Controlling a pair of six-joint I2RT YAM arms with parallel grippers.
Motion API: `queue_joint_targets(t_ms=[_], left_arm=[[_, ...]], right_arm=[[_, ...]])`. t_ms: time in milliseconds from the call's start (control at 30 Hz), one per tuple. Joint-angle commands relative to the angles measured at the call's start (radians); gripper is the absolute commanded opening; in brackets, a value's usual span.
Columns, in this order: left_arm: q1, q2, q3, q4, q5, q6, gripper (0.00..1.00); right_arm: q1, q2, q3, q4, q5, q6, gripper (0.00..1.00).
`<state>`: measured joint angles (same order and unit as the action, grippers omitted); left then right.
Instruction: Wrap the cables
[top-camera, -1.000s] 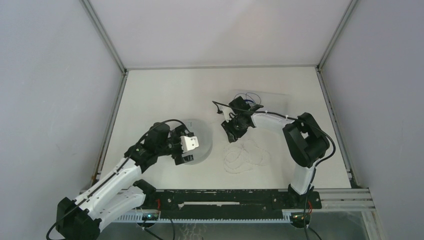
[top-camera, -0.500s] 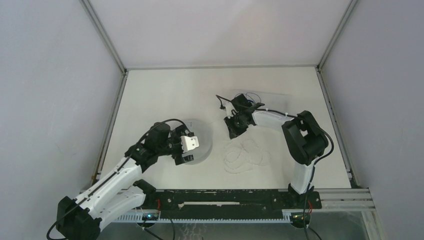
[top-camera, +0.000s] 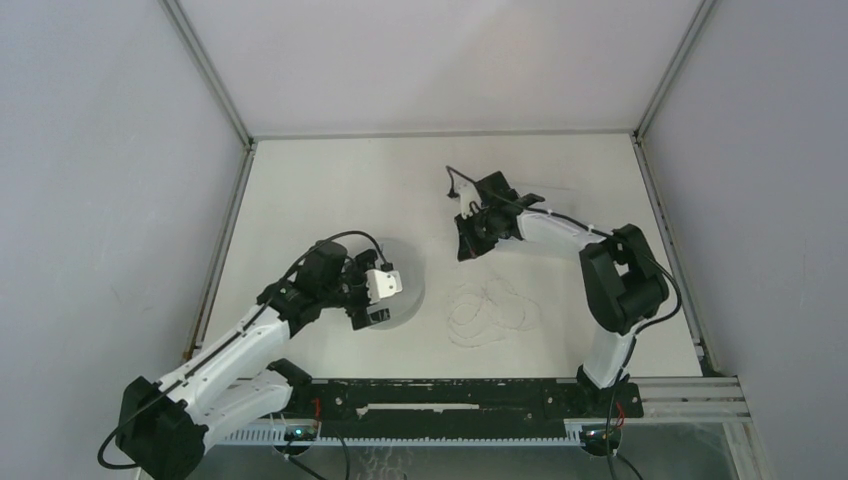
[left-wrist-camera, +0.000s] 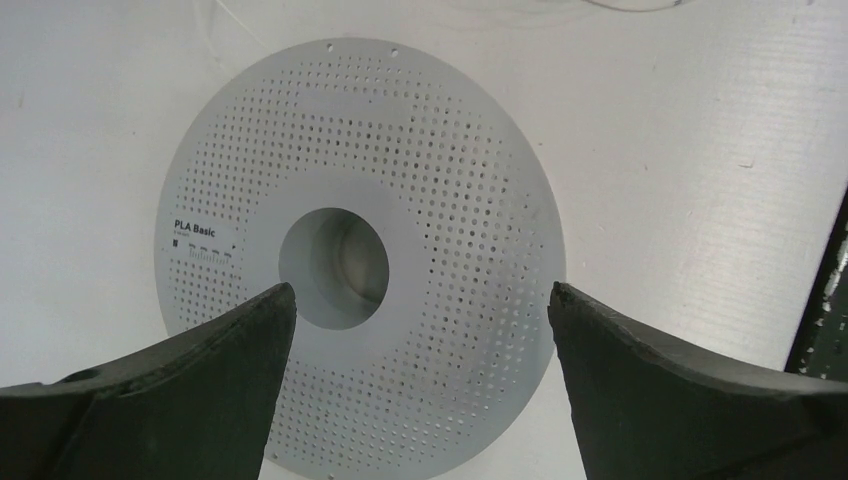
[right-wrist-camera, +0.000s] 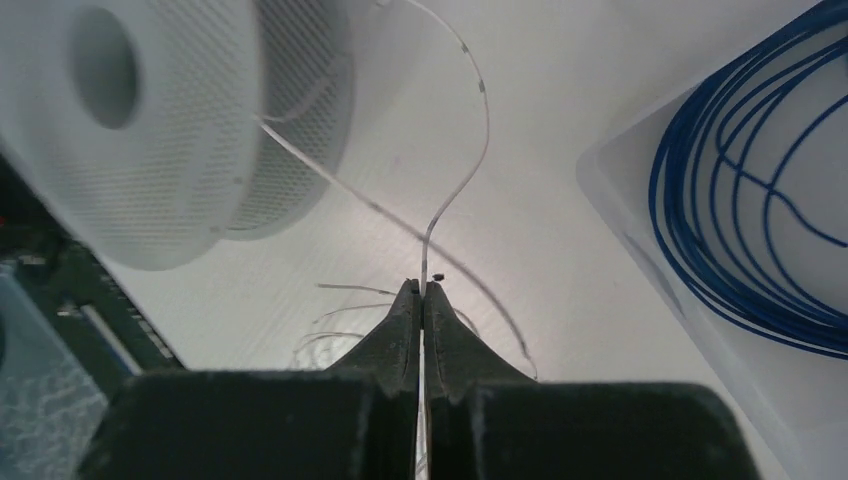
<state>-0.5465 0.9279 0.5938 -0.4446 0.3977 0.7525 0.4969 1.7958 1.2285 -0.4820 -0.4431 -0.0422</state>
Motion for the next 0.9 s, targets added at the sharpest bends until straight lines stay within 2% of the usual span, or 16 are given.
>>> queue_joint_targets(t_ms=[0, 300, 533, 667, 767, 867], left_arm=[[0.002, 0.068, 0.209, -0.041, 0.08, 0.015, 1.0], [-0.031, 0.197, 0.492, -0.18, 0.249, -0.029, 0.94], [-0.077, 0.315, 0.585, -0.178, 0.218, 0.007, 0.91], [-0.099, 0.374, 0.606, -0.165, 0.167, 0.028, 0.89], [-0.111, 0.42, 0.622, -0.155, 0.176, 0.008, 0.84], [-0.131, 0.46, 0.626, -0.132, 0.151, -0.016, 0.71]], right_arm=[[-0.06, -0.144, 0.084, 0.0, -0.235, 0.06, 0.0], [-0.118, -0.185, 0.164, -0.188, -0.433, 0.086, 0.0], [-0.155, -0.123, 0.173, -0.28, -0.639, 0.041, 0.0], [-0.153, -0.104, 0.172, -0.335, -0.665, -0.048, 0.0], [-0.153, -0.111, 0.154, -0.333, -0.677, -0.077, 0.0], [-0.151, -0.123, 0.141, -0.339, -0.687, -0.103, 0.0]])
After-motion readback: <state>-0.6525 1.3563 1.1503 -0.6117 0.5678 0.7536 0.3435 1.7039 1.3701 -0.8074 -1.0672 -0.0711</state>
